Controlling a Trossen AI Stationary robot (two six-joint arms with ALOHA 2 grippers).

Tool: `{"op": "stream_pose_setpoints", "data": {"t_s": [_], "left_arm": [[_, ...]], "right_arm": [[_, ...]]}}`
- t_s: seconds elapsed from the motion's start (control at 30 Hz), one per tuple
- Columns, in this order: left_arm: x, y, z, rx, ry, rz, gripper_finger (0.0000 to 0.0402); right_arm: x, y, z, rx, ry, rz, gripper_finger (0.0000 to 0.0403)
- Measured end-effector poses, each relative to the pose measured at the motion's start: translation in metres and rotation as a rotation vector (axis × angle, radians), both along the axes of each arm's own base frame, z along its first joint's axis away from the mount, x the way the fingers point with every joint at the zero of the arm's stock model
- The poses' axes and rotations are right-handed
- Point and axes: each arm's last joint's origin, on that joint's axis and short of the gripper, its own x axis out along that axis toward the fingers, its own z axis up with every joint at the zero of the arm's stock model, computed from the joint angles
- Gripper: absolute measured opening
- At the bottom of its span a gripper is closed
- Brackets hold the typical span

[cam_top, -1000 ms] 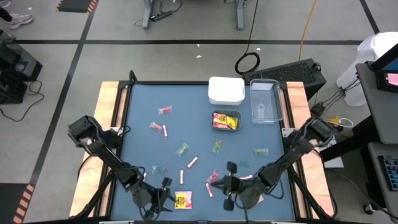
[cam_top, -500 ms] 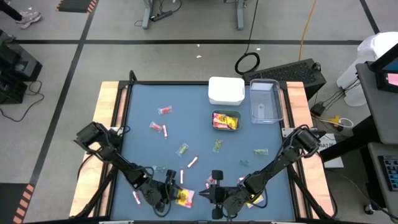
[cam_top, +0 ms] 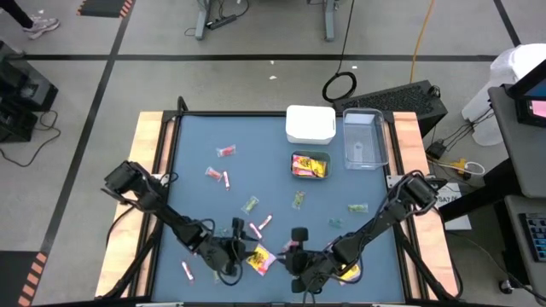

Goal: Sort candy
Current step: Put the left yellow candy into the green bin

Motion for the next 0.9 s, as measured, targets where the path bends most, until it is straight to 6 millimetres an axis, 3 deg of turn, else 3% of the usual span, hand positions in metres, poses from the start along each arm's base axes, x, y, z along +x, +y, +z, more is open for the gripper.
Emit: {"op": "stream_pose_setpoints", "data": {"t_s": [0.17,0.3,0.6,0.9], "left_arm": [[-0.010,-0.016,0.009,-0.093,0.018,-0.155,0.0193],[-0.013,-0.020,0.001,-0.085,0.046,-0.183,0.0193],[-0.004,-0.008,-0.011,-0.061,0.104,-0.157,0.0193],[0.006,0.007,-0.013,-0.085,0.139,-0.138,0.0193]], "right_arm": [[0.006,-0.005,-0.004,0.061,0.024,0.014,0.0114],[0.013,-0.007,-0.019,0.089,0.053,0.048,0.0147],[0.028,-0.010,-0.047,0.047,0.089,0.031,0.0188],[0.036,-0.017,-0.048,0.079,0.106,0.037,0.0193]]}}
